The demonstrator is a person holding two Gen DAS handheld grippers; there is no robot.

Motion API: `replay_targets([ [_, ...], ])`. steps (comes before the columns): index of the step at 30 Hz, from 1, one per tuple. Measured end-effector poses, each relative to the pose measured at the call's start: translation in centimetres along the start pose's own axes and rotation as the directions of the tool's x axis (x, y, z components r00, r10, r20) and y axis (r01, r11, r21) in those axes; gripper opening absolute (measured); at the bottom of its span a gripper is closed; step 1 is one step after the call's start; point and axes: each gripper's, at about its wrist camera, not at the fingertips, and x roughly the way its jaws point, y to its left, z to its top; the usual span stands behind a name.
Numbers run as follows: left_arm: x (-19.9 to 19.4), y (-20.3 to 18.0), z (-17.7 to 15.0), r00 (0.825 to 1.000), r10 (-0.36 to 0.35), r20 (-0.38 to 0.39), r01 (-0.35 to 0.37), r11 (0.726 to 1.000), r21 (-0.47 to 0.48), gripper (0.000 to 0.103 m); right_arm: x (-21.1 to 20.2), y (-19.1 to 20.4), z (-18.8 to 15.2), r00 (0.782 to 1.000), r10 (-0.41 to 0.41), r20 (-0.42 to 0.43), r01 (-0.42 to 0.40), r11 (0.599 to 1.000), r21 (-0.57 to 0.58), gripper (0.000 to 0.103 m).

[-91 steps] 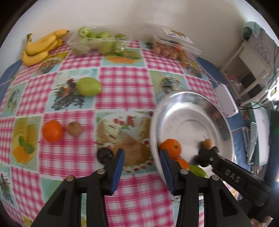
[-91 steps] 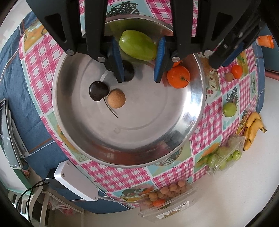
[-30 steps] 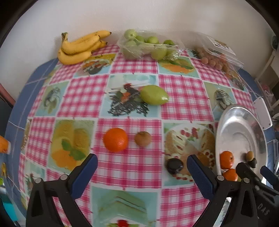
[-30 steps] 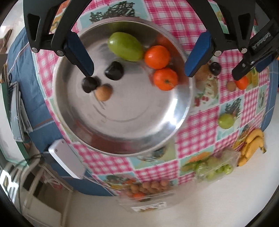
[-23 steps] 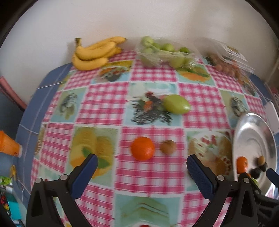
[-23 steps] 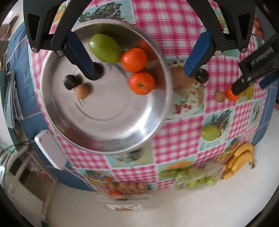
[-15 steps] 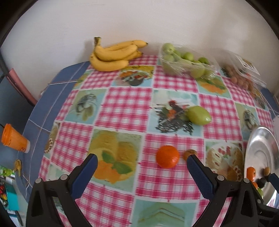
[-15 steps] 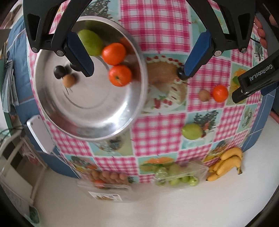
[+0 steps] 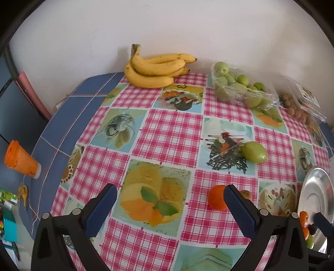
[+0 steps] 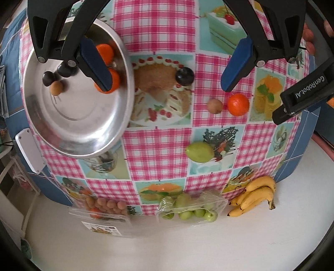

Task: Organize fruits
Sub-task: 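Withdraw both tools from the steel bowl back toward the remaining fruit, then grasp the last black plum with the right tool while the left tool grasps a tangerine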

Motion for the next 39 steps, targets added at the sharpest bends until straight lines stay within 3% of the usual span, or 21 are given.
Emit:
replay_targets([
  [15,1.8,2.5,0.3,0.999,-0.017,-0.049,0.013,0.996,-0.093,0.103,2.2,3.9,1.5,0.999,0.021,-0.046,-0.025,0.995,-0.091,0.103],
  [27,4.0,2.7,-0.1,0.993,-0.074,-0.097,0.062,0.990,-0.128,0.103,3.9,3.9,2.0,0.994,0.039,-0.102,-0.052,0.991,-0.120,0.103],
  [39,4.3,2.1,0.5,0.992,-0.099,-0.072,0.089,0.987,-0.130,0.103,3.5,2.5,2.9,0.988,0.087,-0.126,-0.099,0.991,-0.095,0.103],
])
